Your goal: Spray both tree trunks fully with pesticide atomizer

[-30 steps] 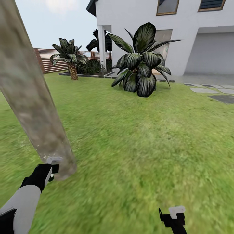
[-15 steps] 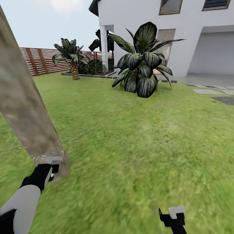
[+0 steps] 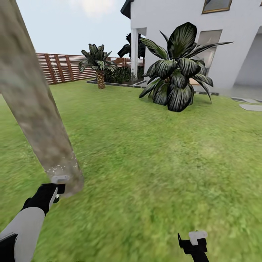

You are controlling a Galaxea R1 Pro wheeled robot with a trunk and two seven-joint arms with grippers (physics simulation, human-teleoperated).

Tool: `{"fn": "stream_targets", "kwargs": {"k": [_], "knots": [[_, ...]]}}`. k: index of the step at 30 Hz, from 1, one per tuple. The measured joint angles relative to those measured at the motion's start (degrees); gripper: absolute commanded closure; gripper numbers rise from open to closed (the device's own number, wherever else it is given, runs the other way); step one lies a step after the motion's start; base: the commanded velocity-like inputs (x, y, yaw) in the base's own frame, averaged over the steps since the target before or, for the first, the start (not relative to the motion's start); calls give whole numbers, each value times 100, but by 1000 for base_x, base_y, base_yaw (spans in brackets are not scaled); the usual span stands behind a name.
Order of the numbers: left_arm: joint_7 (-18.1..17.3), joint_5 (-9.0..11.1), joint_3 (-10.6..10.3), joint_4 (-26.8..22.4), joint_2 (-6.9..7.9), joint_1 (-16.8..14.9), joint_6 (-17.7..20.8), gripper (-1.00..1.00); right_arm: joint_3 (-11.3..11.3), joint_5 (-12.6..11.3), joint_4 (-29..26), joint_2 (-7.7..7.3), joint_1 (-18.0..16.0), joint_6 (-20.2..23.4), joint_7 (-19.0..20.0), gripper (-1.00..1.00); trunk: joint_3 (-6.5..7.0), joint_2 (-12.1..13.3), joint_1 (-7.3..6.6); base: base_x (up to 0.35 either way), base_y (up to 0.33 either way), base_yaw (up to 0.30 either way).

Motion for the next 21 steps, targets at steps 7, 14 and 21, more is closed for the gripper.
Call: {"fn": "stream_targets", "kwargs": {"k": [7,14,21], "knots": [[0,2,1,0,1,0,6,100,0,0,3,0,0,0,0,-100,0,0,0,61,-117,278],[-22,28,7,8,-41,2,0,100,-1,-1,-2,-7,0,0,0,-100,0,0,0,1,-1,278],[-96,49,-48,-279,-397,-234,24,100,-1,0,-5,-9,0,0,0,-100,1,0,0,0,0,242]]}}
